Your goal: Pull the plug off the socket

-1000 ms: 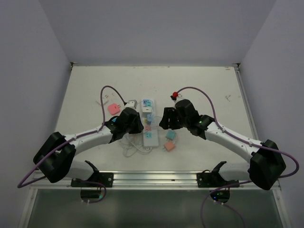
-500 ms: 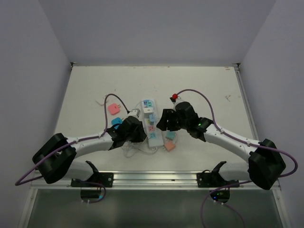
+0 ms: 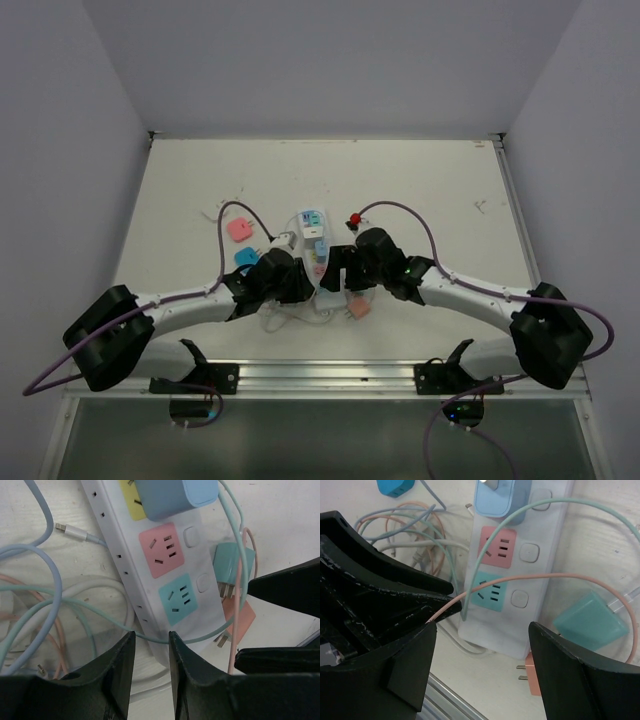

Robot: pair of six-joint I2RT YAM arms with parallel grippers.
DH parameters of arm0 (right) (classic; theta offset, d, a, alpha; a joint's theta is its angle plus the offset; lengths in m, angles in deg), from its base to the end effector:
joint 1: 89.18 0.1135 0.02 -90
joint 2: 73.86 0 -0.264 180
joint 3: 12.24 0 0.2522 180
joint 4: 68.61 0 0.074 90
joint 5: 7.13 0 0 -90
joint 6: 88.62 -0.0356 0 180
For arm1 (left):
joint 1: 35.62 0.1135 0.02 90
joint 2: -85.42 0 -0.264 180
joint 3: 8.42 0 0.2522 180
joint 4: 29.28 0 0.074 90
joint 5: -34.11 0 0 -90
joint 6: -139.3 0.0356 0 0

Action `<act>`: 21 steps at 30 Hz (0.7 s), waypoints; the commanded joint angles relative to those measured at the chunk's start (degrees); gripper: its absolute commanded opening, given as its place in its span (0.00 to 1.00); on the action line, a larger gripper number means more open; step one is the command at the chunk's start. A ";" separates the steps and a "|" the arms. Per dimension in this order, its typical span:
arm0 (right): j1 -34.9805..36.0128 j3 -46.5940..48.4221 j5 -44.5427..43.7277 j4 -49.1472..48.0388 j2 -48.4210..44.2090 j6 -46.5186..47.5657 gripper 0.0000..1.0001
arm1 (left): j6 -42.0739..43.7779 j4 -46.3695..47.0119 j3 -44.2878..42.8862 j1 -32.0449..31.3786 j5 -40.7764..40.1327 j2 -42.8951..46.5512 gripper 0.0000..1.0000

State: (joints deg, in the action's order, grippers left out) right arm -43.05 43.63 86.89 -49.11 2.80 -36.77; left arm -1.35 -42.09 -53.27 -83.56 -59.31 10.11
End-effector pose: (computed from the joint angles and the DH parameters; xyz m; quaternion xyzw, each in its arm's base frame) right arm 0.1911 0.2024 0.2100 -0.0778 0.9036 0.3054 0.2901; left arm 0.1692 -0.1843 0.1659 -0.0335 0.9171 -0.2826 0.2793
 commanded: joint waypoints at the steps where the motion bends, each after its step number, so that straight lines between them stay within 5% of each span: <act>1: 2.12 -0.71 -2.78 -0.11 0.15 0.36 0.79 | -1.99 3.00 1.64 -0.75 0.96 0.86 0.37; 21: 6.51 2.80 -11.30 3.31 6.91 2.29 0.95 | -6.47 2.22 4.46 -4.88 -2.99 3.94 0.40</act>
State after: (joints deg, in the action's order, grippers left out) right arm -37.24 43.48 78.49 -46.25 8.66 -35.68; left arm -6.64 -40.95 -49.36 -88.11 -59.75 11.46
